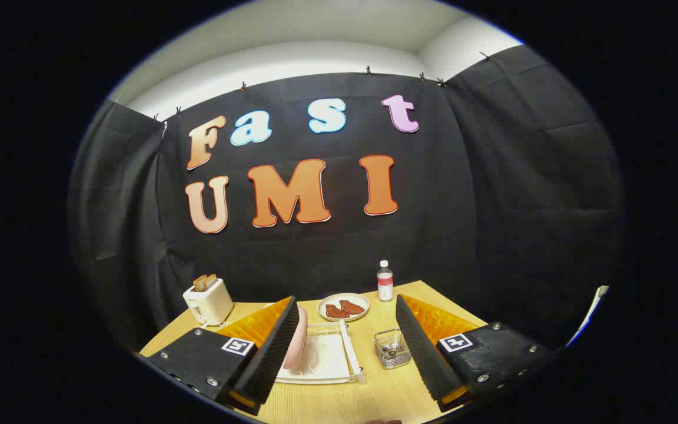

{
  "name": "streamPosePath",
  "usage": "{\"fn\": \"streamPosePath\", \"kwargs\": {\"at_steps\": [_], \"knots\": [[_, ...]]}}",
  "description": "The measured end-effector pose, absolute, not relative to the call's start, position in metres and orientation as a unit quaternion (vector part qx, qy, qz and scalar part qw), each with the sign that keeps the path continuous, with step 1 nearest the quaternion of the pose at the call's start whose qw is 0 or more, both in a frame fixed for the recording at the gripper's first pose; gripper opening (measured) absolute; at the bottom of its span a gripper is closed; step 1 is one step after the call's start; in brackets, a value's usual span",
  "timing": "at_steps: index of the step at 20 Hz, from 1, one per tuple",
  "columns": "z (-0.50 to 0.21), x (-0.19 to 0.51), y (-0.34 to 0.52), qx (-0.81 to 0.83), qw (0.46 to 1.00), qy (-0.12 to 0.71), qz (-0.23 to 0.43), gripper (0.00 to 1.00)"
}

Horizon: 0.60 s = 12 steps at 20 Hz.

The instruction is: Take the plate from the dish rack, then take the spoon from the basket and place it into the plate.

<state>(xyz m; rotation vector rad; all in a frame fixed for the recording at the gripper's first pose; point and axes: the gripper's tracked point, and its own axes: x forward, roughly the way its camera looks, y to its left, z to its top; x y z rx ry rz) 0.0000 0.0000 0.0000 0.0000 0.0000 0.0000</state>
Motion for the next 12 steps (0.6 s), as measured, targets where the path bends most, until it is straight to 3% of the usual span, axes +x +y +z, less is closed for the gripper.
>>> {"fn": "streamPosePath", "kwargs": {"at_steps": [12], "knots": [[-0.001, 0.000, 0.031, -0.006, 1.000, 0.003, 0.021, 0.98]]}}
